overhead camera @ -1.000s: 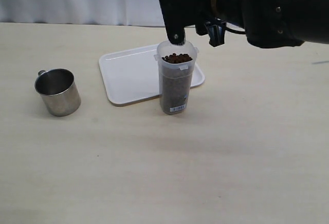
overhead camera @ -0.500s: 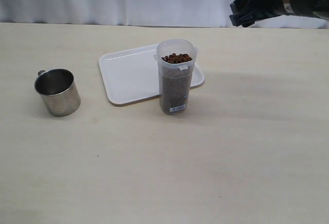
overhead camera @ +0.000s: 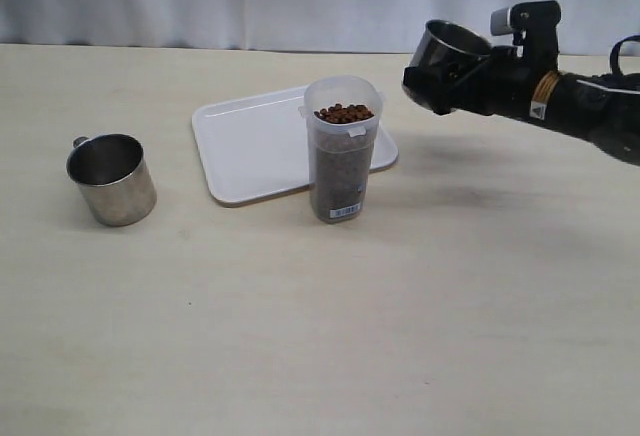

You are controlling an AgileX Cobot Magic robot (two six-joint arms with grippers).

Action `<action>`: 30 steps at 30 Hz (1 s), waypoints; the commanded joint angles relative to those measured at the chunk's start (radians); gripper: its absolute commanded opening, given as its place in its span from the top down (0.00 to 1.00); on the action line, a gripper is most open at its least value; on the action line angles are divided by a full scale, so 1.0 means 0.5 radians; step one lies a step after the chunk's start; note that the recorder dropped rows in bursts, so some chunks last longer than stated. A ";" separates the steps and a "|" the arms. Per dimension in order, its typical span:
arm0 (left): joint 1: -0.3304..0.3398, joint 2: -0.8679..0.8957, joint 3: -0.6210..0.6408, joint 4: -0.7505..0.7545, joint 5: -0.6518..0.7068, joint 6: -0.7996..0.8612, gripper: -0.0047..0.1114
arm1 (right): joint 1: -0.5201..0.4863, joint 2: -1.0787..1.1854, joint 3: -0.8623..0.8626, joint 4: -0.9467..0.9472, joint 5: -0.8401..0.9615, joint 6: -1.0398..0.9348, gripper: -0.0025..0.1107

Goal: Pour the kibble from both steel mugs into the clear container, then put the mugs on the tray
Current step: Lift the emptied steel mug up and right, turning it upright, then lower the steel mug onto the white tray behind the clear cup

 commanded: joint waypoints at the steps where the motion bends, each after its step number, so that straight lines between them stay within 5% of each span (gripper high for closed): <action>1: -0.009 -0.006 0.007 0.001 -0.020 -0.001 0.96 | -0.012 0.109 -0.005 0.234 -0.249 -0.274 0.94; 30: -0.009 -0.006 0.007 0.001 -0.020 -0.001 0.96 | 0.188 0.560 -0.651 -0.193 -0.089 -0.362 0.94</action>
